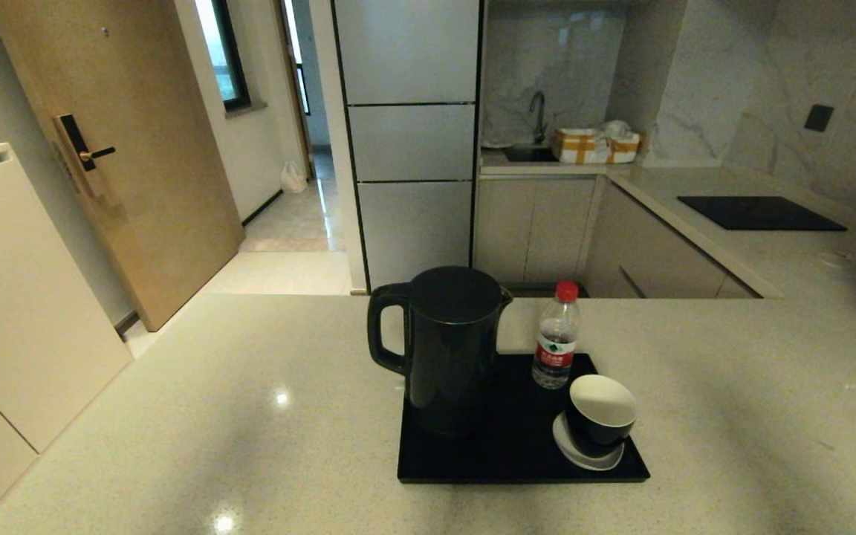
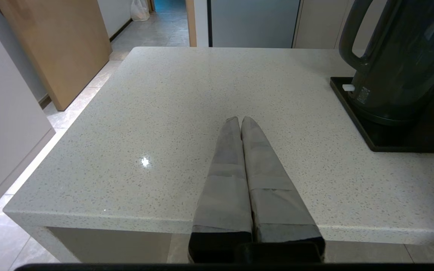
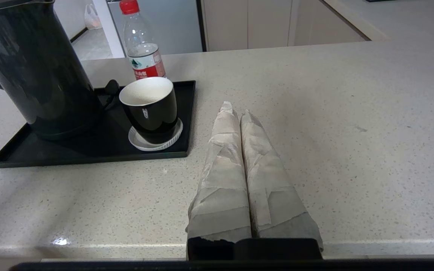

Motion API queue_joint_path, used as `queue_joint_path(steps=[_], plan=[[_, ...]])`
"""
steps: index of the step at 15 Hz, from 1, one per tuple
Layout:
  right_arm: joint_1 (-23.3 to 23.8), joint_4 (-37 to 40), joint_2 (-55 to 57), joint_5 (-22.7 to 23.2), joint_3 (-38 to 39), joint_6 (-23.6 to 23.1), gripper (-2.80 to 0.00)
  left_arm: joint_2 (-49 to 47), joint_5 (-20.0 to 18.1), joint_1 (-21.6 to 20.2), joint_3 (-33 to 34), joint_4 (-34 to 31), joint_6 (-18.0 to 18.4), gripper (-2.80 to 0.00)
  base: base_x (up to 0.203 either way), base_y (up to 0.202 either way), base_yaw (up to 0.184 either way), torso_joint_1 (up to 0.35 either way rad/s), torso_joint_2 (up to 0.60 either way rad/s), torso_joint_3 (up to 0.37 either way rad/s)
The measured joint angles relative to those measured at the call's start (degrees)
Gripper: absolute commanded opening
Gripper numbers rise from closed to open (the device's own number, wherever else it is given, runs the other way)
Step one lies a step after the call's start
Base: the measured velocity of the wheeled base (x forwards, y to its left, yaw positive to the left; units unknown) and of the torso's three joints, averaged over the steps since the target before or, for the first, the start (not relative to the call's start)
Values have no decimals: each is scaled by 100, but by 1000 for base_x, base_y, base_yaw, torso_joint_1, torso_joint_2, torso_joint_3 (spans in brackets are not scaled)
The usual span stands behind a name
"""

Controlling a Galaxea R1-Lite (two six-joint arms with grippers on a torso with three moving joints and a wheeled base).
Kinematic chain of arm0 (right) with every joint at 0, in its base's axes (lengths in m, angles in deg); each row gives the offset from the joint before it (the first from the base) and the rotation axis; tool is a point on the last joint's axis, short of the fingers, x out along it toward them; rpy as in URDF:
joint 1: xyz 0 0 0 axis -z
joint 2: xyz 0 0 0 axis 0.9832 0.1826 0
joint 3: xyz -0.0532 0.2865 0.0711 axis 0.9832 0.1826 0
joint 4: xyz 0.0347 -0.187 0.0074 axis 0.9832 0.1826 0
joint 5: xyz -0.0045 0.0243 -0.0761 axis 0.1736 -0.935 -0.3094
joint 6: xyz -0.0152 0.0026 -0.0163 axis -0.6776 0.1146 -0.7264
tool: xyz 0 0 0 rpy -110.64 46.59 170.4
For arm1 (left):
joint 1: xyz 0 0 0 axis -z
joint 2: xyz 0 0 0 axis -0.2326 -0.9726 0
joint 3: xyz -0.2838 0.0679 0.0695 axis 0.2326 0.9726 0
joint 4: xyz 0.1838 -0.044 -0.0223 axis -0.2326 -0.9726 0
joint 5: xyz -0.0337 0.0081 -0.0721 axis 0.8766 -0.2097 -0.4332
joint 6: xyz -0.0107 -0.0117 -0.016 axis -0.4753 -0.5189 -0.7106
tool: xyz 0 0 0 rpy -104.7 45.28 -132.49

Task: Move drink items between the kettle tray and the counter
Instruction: Pick up the tea cup

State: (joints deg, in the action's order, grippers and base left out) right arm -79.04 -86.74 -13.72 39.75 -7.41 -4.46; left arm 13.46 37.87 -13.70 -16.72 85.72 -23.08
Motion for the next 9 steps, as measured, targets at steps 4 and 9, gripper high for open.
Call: queue_joint_path(steps=[4, 9], plan=[[0, 0, 0, 6, 0, -3, -280, 0, 0, 0, 0, 0, 5, -280, 0, 0, 0, 0, 0, 0], [0, -10, 0, 13, -8, -47, -280, 0, 0, 0, 0, 0, 5, -280, 0, 0, 0, 0, 0, 0]])
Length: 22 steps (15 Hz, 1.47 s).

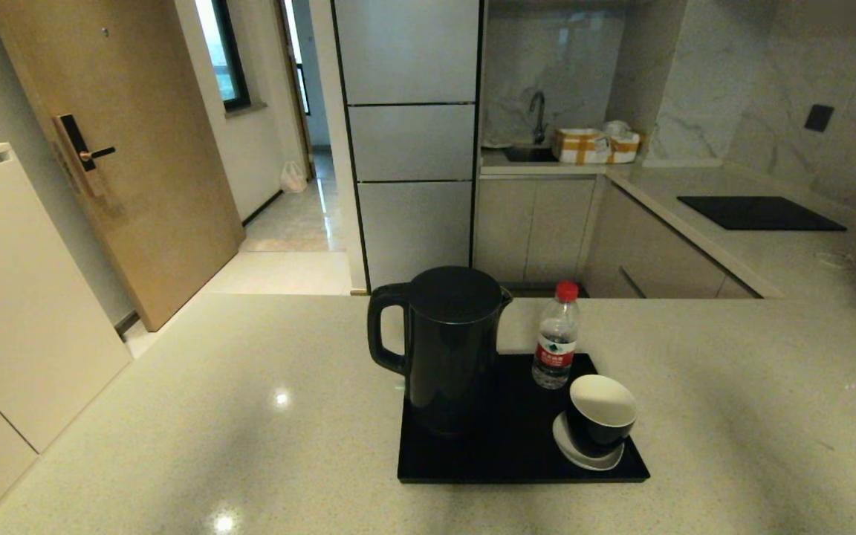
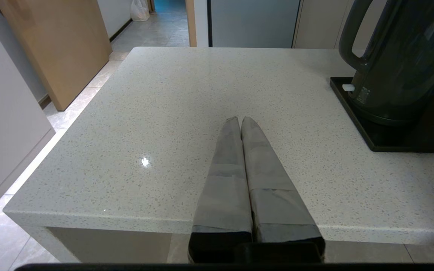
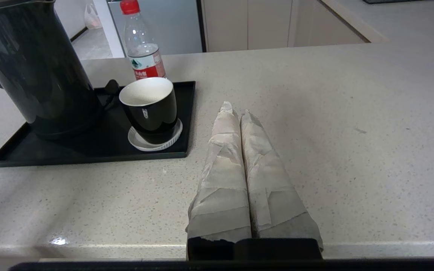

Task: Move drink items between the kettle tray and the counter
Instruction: Pick up the tea cup

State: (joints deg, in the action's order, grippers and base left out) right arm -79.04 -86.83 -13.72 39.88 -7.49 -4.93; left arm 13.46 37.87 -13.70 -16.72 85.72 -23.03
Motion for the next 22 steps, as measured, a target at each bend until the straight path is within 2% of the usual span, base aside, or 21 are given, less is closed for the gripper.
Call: queue_joint_path(steps=[16, 18, 19, 22], plan=[[0, 71, 38, 4, -86, 22, -280, 0, 0, 0, 0, 0, 0, -280, 0, 0, 0, 0, 0, 0], [-7, 219, 309, 32, -768, 164, -280, 0, 1, 0, 0, 0, 0, -280, 0, 0, 0, 0, 0, 0], [-20, 413, 571, 53, -1429, 269, -280, 0, 1, 0, 0, 1, 0, -280, 0, 0, 0, 0, 0, 0], [-107, 1701, 1786, 341, -3229, 736, -280, 0, 2, 0, 0, 2, -2, -280, 0, 0, 0, 0, 0, 0]])
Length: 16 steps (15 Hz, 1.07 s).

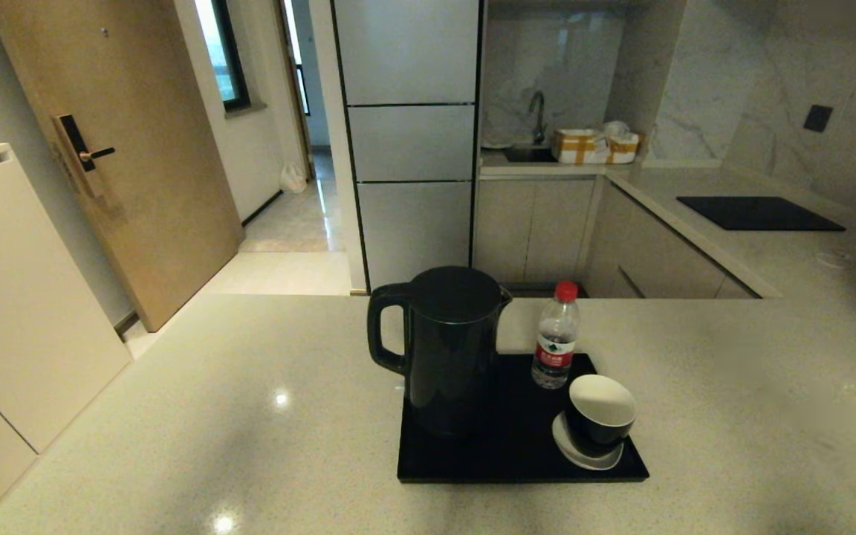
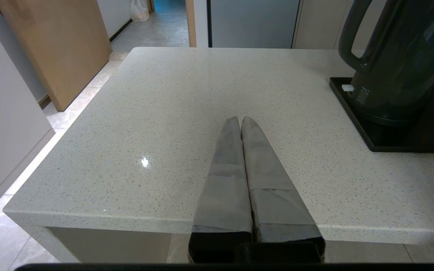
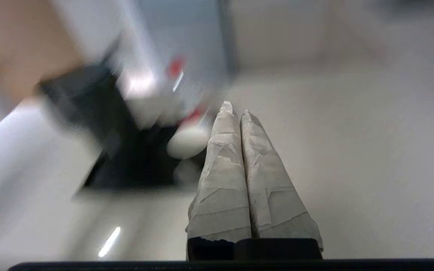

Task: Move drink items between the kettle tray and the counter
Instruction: Pick up the tea cup

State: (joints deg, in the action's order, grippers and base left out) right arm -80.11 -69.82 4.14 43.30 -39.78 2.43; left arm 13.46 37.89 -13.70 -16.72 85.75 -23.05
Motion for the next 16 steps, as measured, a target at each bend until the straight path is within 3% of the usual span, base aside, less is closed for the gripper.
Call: queue_joint_path(steps=[2, 5, 7, 13, 16], plan=[[-135, 991, 860, 727, -373, 309, -280, 0, 0, 0, 0, -2, -3, -280, 0, 0, 0, 0, 0, 0], [-257, 1460, 1874, 1398, 70, -13, -280, 0, 0, 0, 0, -2, 0, -280, 0, 0, 0, 0, 0, 0], [-295, 1119, 2547, 1499, 544, -282, -280, 0, -1, 0, 0, -2, 2, -280, 0, 0, 0, 0, 0, 0], [-352, -1266, 4225, 1716, 1795, -787, -280, 0, -2, 0, 0, -2, 0, -280, 0, 0, 0, 0, 0, 0], [-363, -1647, 4665, 1853, 1971, -885, -280, 0, -2, 0, 0, -2, 2, -280, 0, 0, 0, 0, 0, 0]])
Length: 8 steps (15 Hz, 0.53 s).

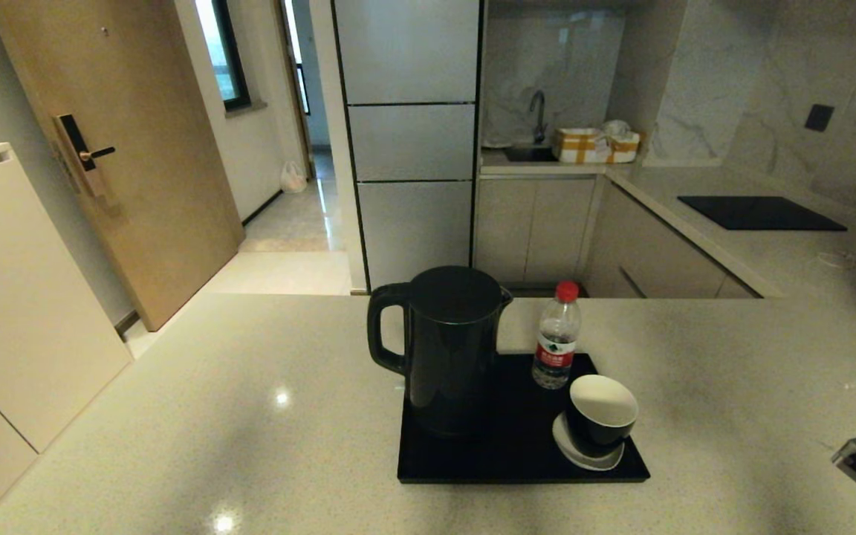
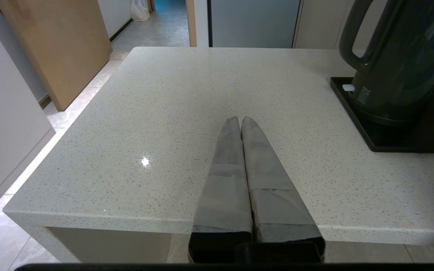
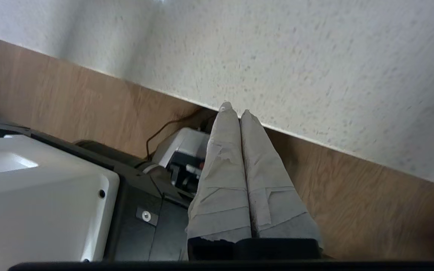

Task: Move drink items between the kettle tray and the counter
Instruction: Pick up the tea cup

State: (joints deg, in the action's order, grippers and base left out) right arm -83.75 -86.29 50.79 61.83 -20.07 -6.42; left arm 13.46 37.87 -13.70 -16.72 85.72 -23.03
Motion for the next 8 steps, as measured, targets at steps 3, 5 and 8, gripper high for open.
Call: queue_joint_path(steps=[3, 5, 8], plan=[[0, -545, 523, 27, 160, -22, -280, 0, 0, 0, 0, 0, 0, -280, 0, 0, 0, 0, 0, 0], [0, -1300, 796, 29, 430, -24, -280, 0, 0, 0, 0, 0, -6, -280, 0, 0, 0, 0, 0, 0], [0, -2032, 1111, 30, 643, -40, -280, 0, 0, 0, 0, 0, 0, -280, 0, 0, 0, 0, 0, 0]])
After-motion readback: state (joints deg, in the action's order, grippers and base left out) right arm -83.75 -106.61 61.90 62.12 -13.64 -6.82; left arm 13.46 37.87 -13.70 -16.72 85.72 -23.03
